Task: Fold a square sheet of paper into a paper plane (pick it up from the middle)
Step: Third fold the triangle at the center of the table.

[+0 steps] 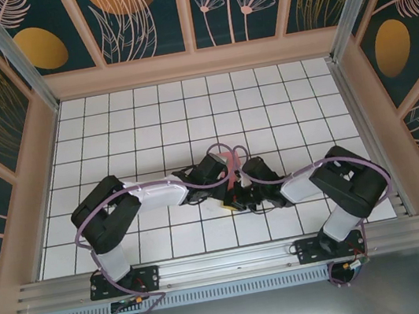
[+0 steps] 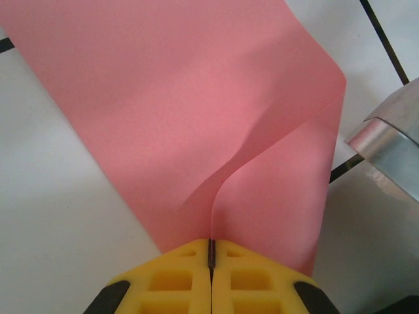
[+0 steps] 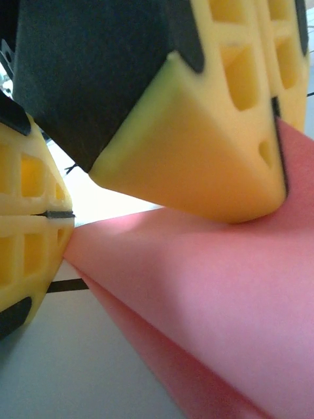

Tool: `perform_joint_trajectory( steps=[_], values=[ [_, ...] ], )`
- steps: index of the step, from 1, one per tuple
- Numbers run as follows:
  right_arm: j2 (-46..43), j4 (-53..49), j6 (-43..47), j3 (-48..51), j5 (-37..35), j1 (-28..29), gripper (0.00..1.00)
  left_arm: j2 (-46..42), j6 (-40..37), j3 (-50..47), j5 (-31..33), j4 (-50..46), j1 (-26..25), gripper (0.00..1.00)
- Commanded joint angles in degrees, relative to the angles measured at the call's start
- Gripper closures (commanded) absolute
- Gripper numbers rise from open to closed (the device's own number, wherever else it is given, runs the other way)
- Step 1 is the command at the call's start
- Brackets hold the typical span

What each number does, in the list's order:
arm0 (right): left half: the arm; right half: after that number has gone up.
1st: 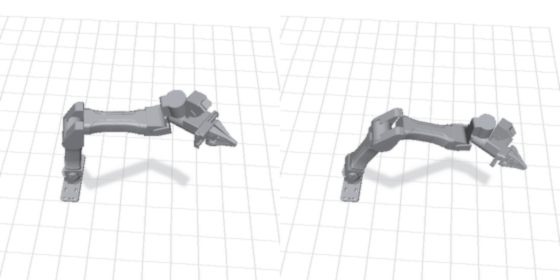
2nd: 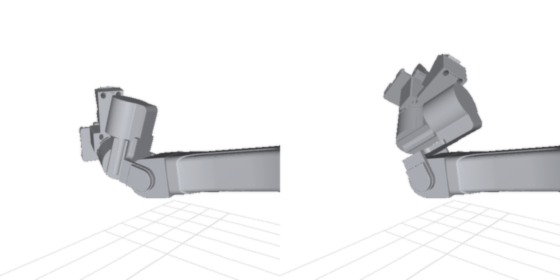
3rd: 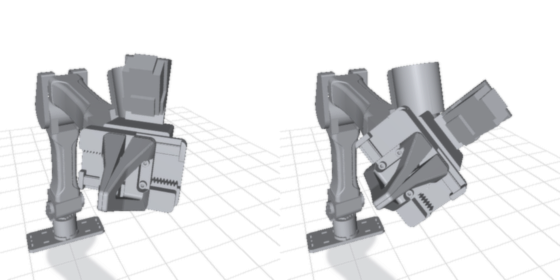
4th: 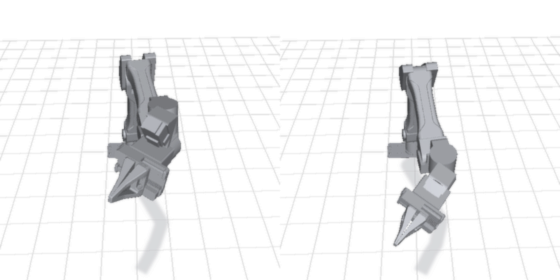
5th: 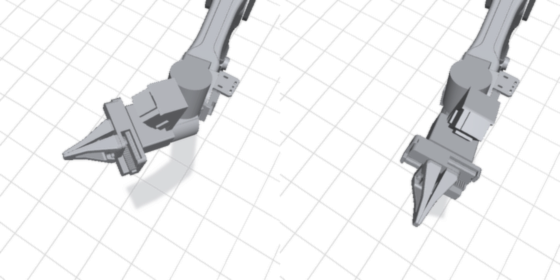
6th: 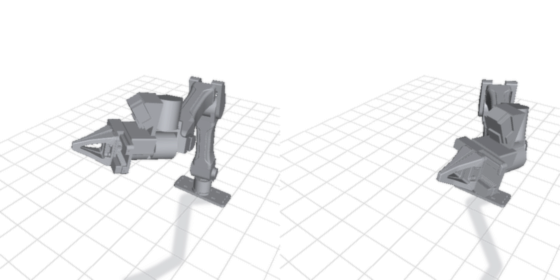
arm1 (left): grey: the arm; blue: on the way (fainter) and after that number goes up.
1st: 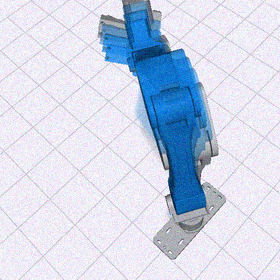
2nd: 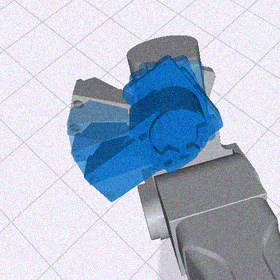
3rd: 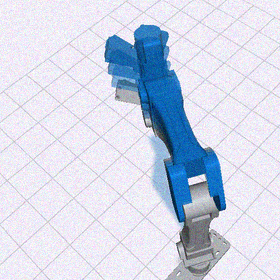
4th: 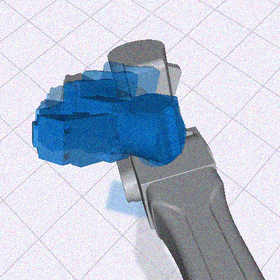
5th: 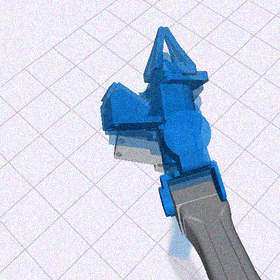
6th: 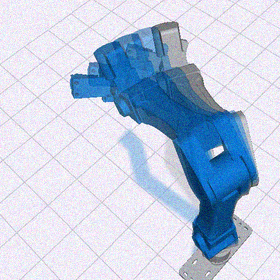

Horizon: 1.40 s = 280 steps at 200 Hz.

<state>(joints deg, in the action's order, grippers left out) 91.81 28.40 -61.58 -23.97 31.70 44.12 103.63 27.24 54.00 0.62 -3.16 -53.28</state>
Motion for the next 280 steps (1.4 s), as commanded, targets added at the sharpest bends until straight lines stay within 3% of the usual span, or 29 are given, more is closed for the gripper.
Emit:
perform_joint_trajectory(
  steps=[1,42,112,186,244,280],
  values=[
    [-4.7,-8.2,3.2,-1.6,-5.2,0.4,1.00,1.7,0.4,-0.2,0.5,-2.0,0.1,0.94],
    [-11.5,-7.7,3.6,1.5,-4.4,-4.5,1.00,1.4,0.2,0.1,1.0,-2.2,0.2,0.94],
    [-3.6,-0.7,3.4,-0.8,0.4,-5.5,1.00,1.6,0.1,0.3,0.8,-2.5,0.2,0.94],
    [-3.5,-0.3,3.8,-1.2,0.3,-5.6,1.00,2.3,-0.3,0.7,0.6,-2.7,0.1,0.94],
    [1.3,-9.6,6.7,-3.2,-3.5,-6.2,1.00,2.7,-0.5,1.0,0.7,-2.9,0.2,0.94],
    [-1.3,-8.8,6.2,-3.3,-2.8,-6.2,1.00,2.7,-0.6,0.9,1.3,-3.1,0.2,0.94]
  ],
)
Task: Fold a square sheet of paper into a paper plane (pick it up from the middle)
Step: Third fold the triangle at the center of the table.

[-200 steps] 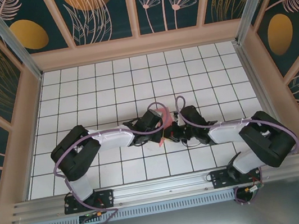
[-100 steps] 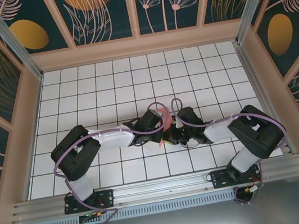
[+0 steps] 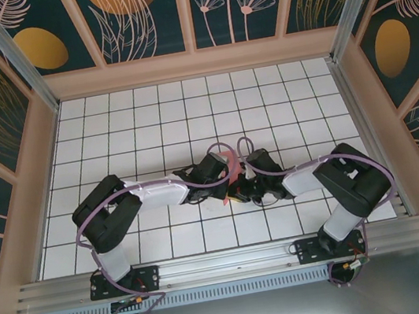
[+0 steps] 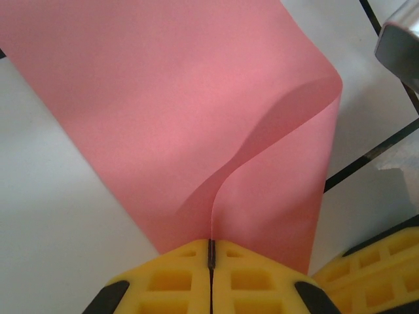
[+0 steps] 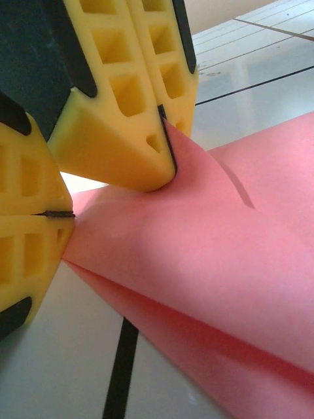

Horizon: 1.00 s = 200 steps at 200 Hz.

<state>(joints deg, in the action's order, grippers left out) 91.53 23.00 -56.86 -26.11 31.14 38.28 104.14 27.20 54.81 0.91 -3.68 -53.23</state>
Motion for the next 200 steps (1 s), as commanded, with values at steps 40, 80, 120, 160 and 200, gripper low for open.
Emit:
perform_joint_trajectory(
  steps=[40,80,120,160,200],
  values=[
    [-5.7,-3.6,2.6,-2.2,-1.4,-3.4,1.00,2.2,-0.7,0.2,1.3,-2.8,0.1,0.94],
    [-2.9,-1.4,3.1,-3.6,1.2,-4.6,1.00,2.3,-0.7,0.3,1.2,-3.0,0.1,0.94],
    [-0.1,-2.6,3.7,-3.7,-0.2,-4.3,1.00,2.1,-0.8,0.2,1.4,-3.0,0.1,0.94],
    [2.4,-7.3,6.0,-3.0,-4.9,-4.6,1.00,2.5,-0.9,0.2,1.3,-3.1,0.1,0.94],
    [-0.1,-6.5,6.3,-5.2,-1.7,-5.3,1.00,2.7,-1.3,0.2,2.0,-3.8,0.1,0.94]
  ],
)
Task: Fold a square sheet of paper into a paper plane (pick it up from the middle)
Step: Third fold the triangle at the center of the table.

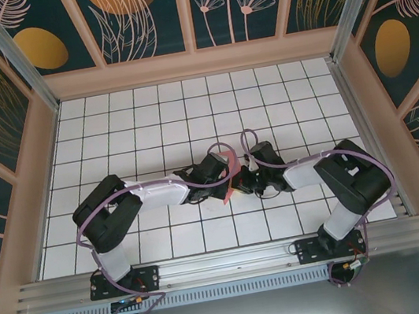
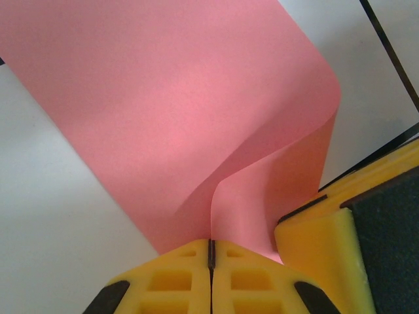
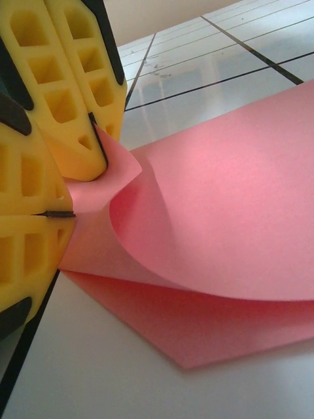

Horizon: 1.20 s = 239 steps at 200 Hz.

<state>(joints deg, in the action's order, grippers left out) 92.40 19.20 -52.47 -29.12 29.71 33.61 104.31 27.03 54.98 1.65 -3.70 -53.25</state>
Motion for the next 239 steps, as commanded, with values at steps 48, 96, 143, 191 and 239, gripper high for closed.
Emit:
perform_joint_trajectory(
  steps=[48,96,143,191,239],
  values=[
    [-5.2,-2.7,3.8,-2.5,1.8,-4.7,1.00,2.8,-1.2,0.3,1.3,-3.8,0.2,0.94],
    [-1.6,-1.3,5.0,-2.8,2.1,-5.7,1.00,2.5,-1.2,0.3,1.1,-3.9,0.1,0.94],
    [2.2,-3.8,6.7,-2.6,-1.4,-6.0,1.00,2.3,-1.2,0.3,1.1,-4.0,0.1,0.94],
    [-2.1,-4.5,6.7,-4.7,2.1,-7.2,1.00,2.3,-1.4,0.3,1.3,-4.4,0.1,0.94],
    [-1.4,-3.0,8.6,-5.0,6.1,-10.9,1.00,2.3,-1.5,0.4,1.4,-4.6,0.2,0.95]
  ],
)
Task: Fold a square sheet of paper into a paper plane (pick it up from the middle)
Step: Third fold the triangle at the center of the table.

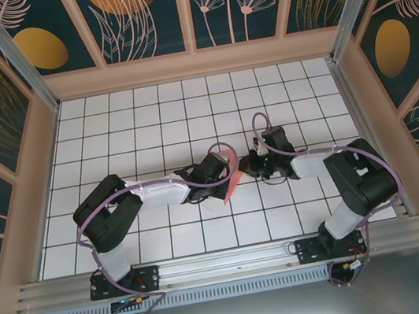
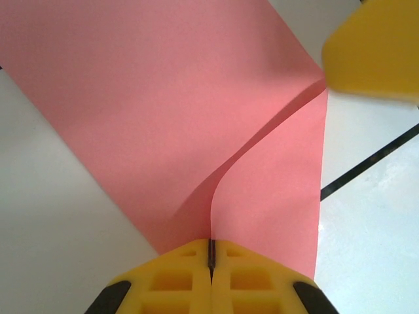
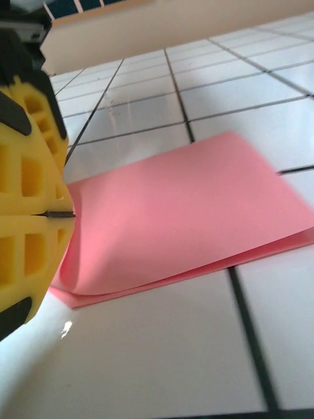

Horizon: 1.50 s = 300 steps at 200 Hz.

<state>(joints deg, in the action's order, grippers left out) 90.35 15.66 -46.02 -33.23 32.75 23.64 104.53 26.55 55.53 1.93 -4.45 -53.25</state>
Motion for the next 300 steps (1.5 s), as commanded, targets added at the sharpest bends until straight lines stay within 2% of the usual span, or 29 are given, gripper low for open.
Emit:
perform_joint_trajectory(
  steps=[1,54,88,125,148,187,245,282,300],
  values=[
    [0.7,0.6,2.1,-0.9,3.1,-0.9,1.00,2.1,-1.1,-0.2,1.0,-3.8,0.2,0.95],
    [5.3,2.3,2.3,-0.3,1.8,-0.9,1.00,2.2,-1.0,-0.2,1.0,-3.8,0.1,0.95],
    [7.7,-1.5,2.9,-1.0,-2.1,-1.0,1.00,2.2,-1.2,-0.2,1.1,-4.0,0.1,0.95],
    [2.3,-4.4,3.4,-3.1,-1.6,-1.3,1.00,2.3,-1.2,-0.1,1.2,-4.2,0.1,0.95],
    [-0.7,-2.9,3.1,-2.8,0.9,-1.4,1.00,2.2,-1.3,-0.2,1.2,-4.1,0.2,0.95],
    [1.5,-0.9,2.7,-1.7,2.5,-1.3,1.00,2.4,-1.4,-0.2,1.1,-4.2,0.1,0.95],
    [7.0,-2.9,3.5,-1.7,-1.6,-1.3,1.00,2.4,-1.4,-0.2,1.0,-4.4,0.1,0.95],
    [1.8,-5.4,4.3,-2.4,-3.3,-1.2,1.00,2.3,-1.4,-0.1,0.9,-4.5,0.1,0.94],
    [-0.5,-4.6,4.3,-2.9,-1.4,-0.9,1.00,2.3,-1.3,-0.2,1.0,-4.5,0.1,0.94]
  ],
)
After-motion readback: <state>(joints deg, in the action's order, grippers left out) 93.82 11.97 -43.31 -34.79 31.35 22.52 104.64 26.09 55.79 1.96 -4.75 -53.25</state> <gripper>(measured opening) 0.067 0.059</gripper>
